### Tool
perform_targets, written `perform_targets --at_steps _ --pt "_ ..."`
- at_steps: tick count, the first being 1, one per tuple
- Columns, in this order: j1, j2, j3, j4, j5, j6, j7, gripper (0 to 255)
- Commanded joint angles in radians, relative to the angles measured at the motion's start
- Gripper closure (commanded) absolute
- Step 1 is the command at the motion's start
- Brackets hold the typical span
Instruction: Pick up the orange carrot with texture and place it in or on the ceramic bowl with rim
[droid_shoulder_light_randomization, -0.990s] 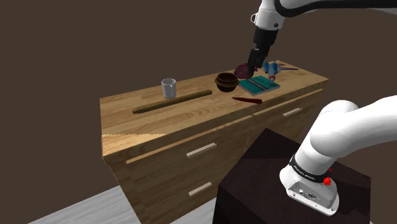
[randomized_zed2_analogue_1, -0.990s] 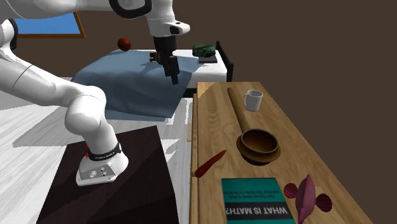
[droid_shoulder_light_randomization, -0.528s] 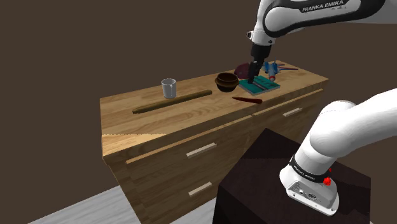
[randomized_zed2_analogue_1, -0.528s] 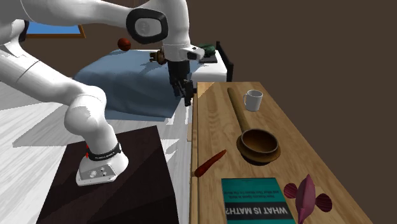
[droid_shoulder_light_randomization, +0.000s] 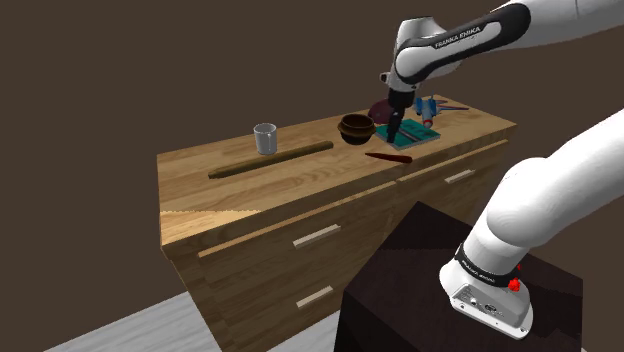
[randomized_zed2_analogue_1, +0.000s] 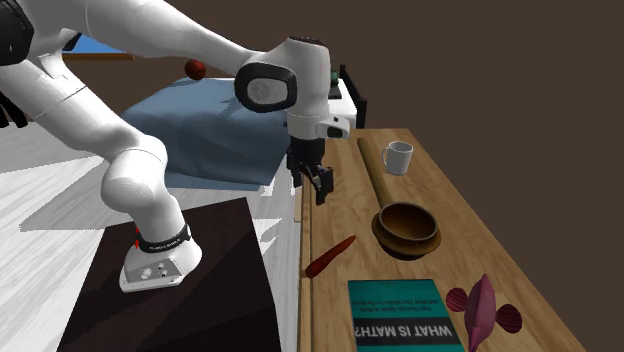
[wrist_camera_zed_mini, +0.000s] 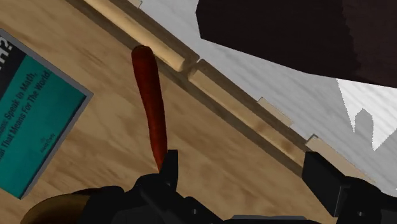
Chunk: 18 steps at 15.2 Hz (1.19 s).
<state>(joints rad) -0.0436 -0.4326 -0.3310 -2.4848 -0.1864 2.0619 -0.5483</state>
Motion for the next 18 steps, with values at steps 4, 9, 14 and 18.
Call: perform_targets --at_steps 4,9,14,18 --pt "0.004 0.175 -0.085 0.035 0.003 0.122 -0.150 0" --pt "0.008 0.388 -0.145 0.115 0.068 0.228 -0.316 0" --pt "0.004 0.445 -0.149 0.103 0.095 0.293 -0.344 0" --pt "0.001 0.484 -0.149 0.087 0.116 0.343 -0.361 0"
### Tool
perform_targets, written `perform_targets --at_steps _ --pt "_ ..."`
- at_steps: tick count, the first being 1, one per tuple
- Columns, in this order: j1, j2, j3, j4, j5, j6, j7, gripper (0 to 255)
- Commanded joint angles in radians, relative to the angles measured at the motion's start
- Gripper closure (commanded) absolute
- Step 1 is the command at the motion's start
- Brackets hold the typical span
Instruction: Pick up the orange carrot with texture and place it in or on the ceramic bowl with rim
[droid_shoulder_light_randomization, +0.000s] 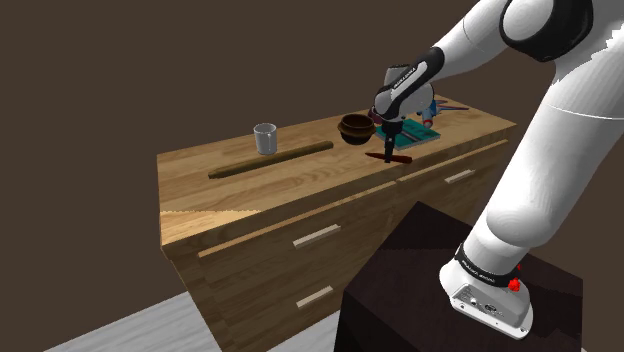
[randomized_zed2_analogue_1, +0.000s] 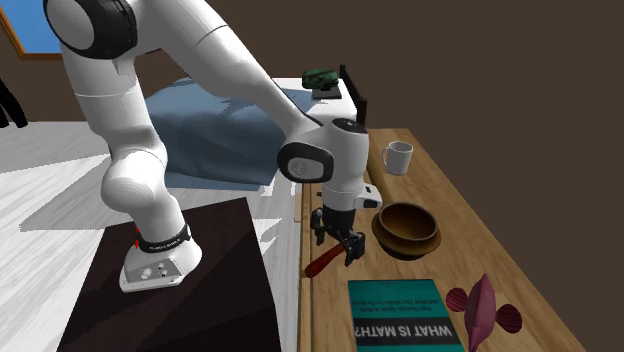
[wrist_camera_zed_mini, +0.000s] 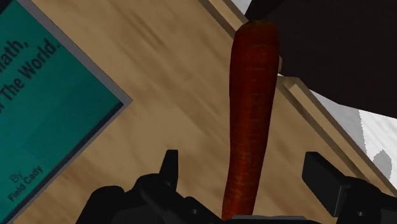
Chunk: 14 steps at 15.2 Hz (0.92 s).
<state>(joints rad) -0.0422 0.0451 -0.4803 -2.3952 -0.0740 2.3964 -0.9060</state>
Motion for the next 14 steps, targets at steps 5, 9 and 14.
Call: perform_targets --at_steps 5,9,14 --pt "-0.001 0.007 0.000 -0.002 0.004 0.009 -0.003 0" --pt "-0.001 0.007 0.000 -0.002 0.004 0.009 -0.003 255" --pt "0.001 0.004 0.001 -0.002 0.002 0.006 0.000 255"
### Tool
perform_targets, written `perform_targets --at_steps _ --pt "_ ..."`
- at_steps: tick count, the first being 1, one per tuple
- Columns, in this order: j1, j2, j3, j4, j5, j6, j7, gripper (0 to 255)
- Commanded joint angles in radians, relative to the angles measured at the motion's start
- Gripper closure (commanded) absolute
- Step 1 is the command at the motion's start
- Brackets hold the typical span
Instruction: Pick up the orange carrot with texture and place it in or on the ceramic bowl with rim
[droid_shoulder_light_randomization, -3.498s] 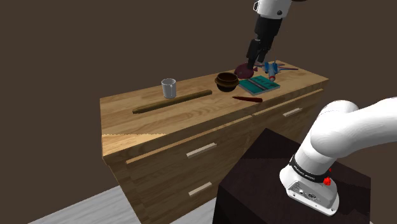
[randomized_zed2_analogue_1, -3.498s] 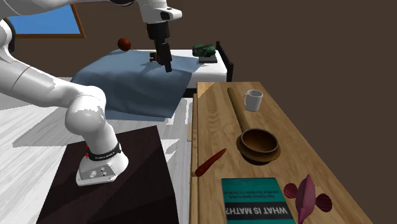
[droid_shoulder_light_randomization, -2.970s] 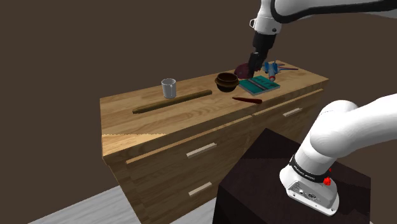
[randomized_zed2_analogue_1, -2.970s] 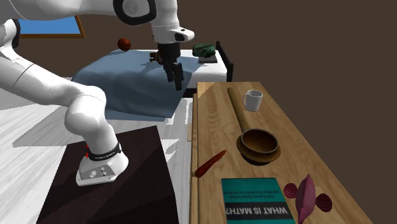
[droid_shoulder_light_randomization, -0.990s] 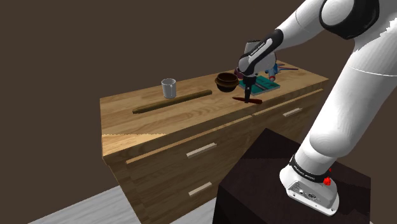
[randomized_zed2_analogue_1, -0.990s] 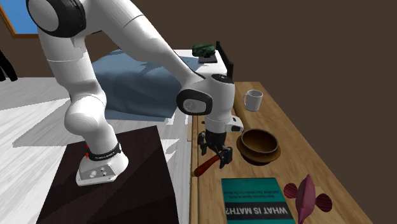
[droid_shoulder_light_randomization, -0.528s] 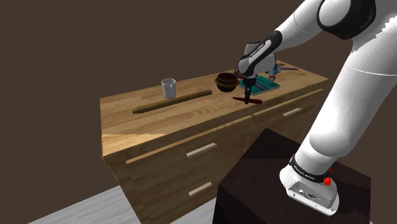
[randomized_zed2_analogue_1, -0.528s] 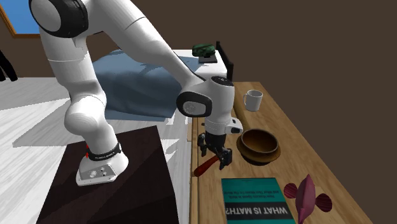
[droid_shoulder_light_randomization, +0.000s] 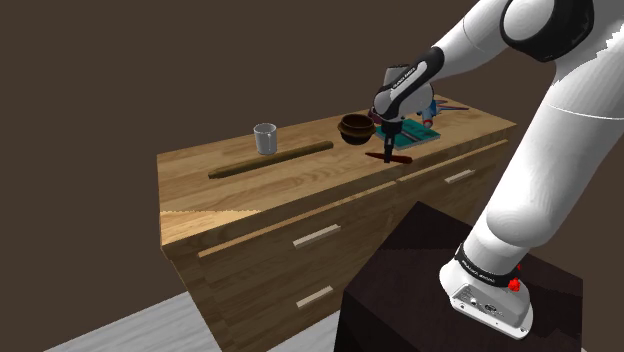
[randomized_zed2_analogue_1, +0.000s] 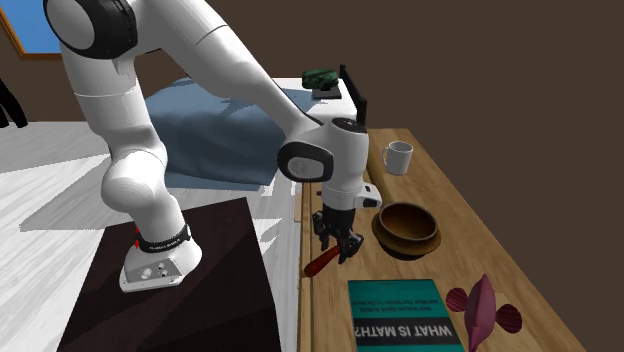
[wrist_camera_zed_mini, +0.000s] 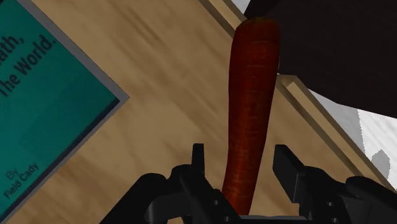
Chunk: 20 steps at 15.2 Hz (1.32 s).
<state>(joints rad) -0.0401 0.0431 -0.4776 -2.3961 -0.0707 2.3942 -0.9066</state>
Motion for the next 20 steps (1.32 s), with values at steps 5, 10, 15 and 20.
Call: perform_targets --at_steps 5,10,15,20 --pt "-0.002 -0.015 -0.003 0.005 -0.013 -0.017 0.006 255" --pt "-0.001 -0.069 -0.003 0.027 -0.041 -0.088 0.024 255" --pt "-0.001 -0.118 0.001 0.053 -0.062 -0.159 0.037 255" --pt "-0.001 -0.159 0.007 0.085 -0.078 -0.230 0.046 255"
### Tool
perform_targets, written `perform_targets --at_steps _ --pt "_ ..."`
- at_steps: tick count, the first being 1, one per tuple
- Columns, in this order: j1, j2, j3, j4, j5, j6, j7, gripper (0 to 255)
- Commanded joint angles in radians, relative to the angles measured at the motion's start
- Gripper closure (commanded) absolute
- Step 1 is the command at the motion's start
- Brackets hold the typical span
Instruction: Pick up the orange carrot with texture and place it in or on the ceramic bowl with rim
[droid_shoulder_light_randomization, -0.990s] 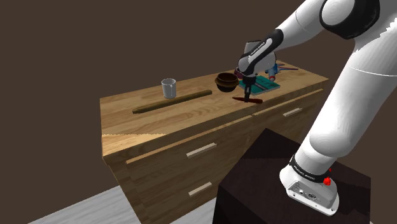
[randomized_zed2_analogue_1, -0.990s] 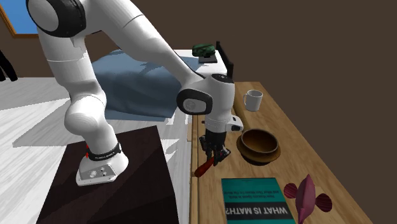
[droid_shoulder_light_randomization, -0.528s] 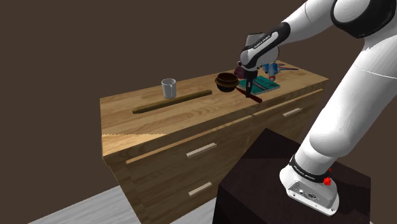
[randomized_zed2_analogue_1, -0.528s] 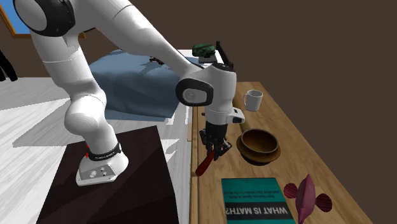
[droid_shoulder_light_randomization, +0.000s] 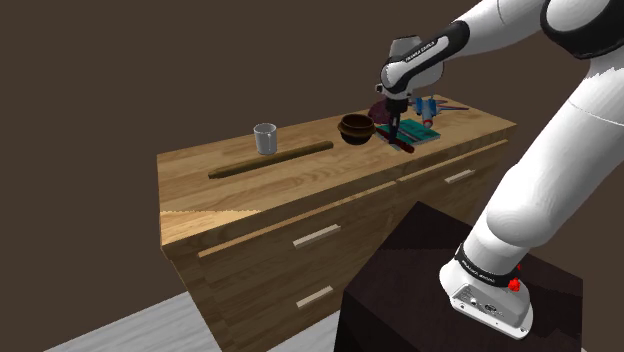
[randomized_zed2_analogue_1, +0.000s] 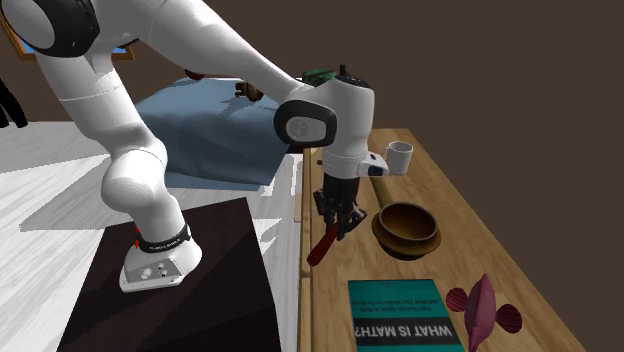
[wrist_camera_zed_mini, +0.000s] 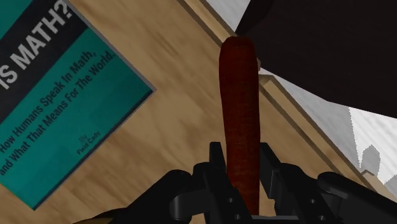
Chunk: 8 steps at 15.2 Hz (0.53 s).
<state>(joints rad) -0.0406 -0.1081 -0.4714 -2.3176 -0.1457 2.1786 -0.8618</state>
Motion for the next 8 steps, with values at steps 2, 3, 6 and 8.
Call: perform_targets --at_steps 2,3,6,8 --pt "0.000 -0.023 0.004 0.021 -0.008 -0.043 0.004 255" --pt "0.000 -0.030 0.005 0.028 -0.010 -0.057 0.006 255" --pt "0.000 -0.050 0.009 0.052 -0.015 -0.099 0.009 255" --pt "0.001 -0.062 0.012 0.069 -0.018 -0.127 0.010 255"
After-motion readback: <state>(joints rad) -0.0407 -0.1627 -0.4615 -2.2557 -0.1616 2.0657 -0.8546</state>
